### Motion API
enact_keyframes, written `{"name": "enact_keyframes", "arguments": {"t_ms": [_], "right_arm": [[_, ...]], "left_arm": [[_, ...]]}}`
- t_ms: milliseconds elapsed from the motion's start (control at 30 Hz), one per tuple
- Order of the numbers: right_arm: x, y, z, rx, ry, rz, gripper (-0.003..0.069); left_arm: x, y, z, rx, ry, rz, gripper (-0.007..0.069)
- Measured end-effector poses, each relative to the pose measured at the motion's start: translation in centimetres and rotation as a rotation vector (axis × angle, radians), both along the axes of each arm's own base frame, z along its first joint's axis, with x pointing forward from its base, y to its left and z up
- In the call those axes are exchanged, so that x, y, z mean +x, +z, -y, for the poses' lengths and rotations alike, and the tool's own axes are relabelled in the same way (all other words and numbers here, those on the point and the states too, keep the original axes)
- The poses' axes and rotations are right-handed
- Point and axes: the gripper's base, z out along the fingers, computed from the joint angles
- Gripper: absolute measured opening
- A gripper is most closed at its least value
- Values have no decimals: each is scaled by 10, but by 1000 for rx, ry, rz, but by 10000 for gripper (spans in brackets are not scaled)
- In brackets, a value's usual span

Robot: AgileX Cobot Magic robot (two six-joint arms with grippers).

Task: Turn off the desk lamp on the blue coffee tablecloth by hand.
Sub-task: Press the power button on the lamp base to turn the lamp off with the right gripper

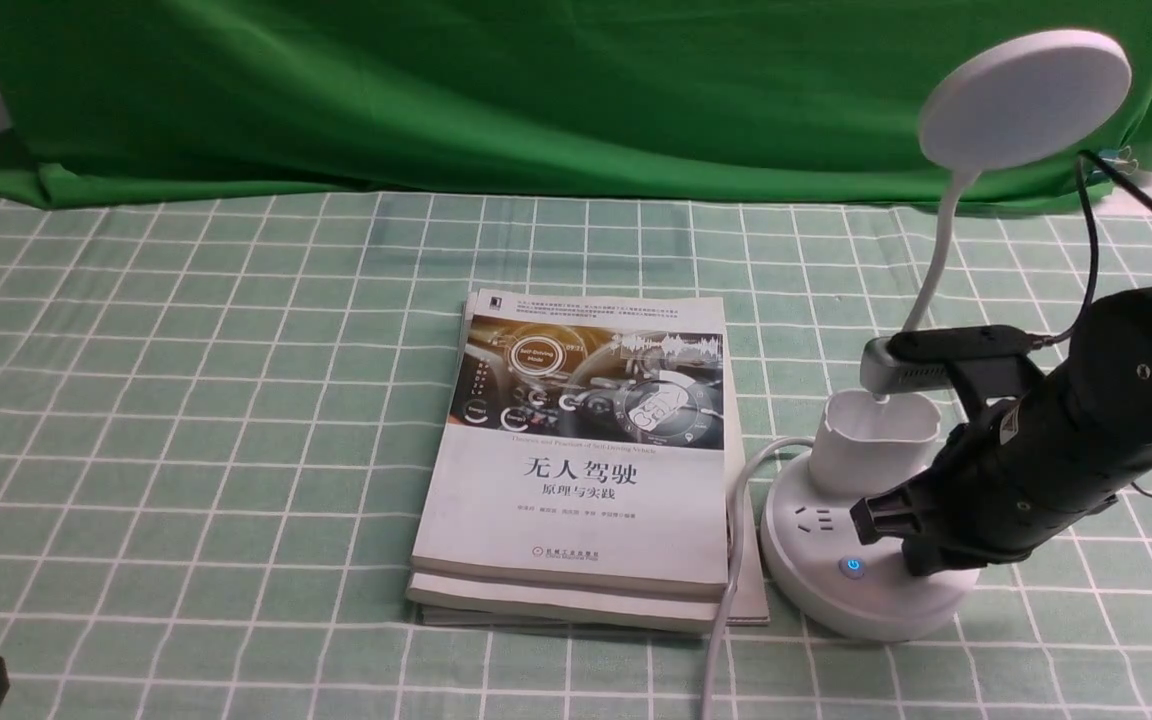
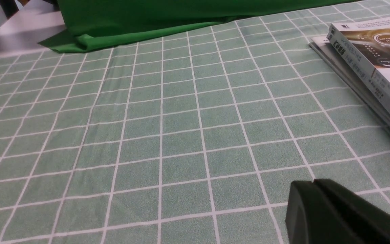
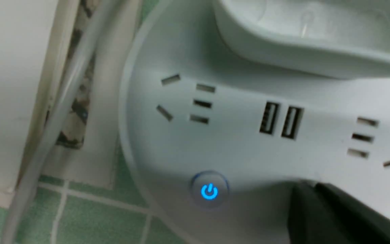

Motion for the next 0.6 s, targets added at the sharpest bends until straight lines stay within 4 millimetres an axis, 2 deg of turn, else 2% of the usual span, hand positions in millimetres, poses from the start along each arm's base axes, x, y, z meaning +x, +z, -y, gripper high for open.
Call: {"name": "enact_keyframes", "arguments": {"t_ms": [233, 600], "right_arm": [[-5, 23, 2, 25, 0, 73, 35], [-5, 23, 2, 27, -1, 76, 35]], "left_arm": [[0, 0, 0, 0, 0, 0, 0], [0, 0, 0, 0, 0, 0, 0]]}}
